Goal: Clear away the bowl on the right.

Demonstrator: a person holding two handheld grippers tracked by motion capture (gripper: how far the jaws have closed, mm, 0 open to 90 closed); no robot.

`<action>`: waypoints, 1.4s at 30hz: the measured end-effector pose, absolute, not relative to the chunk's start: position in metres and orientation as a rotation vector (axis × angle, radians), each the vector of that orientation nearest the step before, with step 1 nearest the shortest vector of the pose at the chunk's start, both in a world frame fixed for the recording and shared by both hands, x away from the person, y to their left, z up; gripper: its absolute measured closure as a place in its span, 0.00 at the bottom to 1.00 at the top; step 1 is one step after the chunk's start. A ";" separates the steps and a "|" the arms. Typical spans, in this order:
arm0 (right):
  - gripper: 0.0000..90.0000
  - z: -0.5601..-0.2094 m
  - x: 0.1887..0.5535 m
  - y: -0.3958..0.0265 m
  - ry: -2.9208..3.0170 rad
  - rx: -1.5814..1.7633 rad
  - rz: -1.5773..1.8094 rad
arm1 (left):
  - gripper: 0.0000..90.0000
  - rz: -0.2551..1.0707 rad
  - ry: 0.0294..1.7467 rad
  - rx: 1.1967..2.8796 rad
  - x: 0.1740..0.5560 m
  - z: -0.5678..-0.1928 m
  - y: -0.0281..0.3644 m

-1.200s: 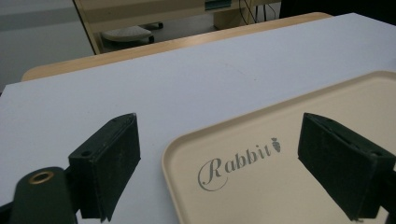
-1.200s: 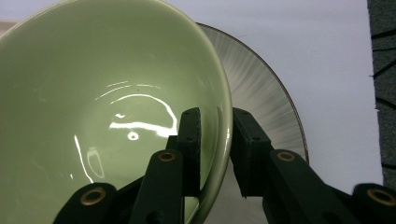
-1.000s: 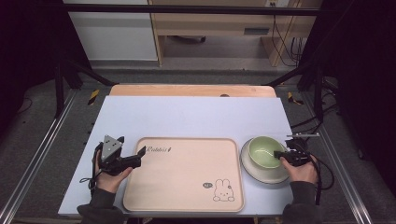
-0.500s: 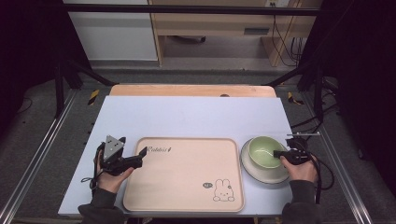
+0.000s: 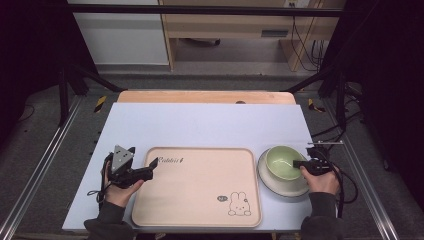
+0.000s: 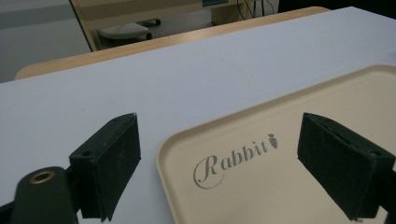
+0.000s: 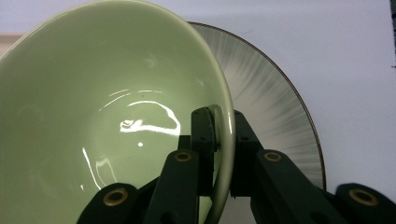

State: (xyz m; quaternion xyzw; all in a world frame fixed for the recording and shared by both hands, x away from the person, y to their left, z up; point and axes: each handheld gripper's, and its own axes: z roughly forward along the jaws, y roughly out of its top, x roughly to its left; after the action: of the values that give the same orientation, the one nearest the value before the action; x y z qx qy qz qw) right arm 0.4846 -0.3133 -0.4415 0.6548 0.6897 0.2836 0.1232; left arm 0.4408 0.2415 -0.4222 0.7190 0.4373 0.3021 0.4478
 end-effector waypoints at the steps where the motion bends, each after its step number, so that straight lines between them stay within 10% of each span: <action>1: 0.93 -0.440 0.484 -0.312 2.009 1.918 0.832 | 0.14 0.747 1.083 1.779 0.441 -0.422 0.242; 42: 0.93 -0.424 0.473 -0.303 1.988 1.806 0.843 | 0.14 0.734 1.090 1.758 0.441 -0.419 0.245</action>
State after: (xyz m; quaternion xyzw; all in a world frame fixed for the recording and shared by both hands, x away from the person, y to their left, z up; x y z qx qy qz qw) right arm 0.4732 -0.3031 -0.4237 0.6330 0.6968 0.2956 0.1625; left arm 0.4412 0.2455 -0.4193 0.7129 0.4419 0.2978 0.4559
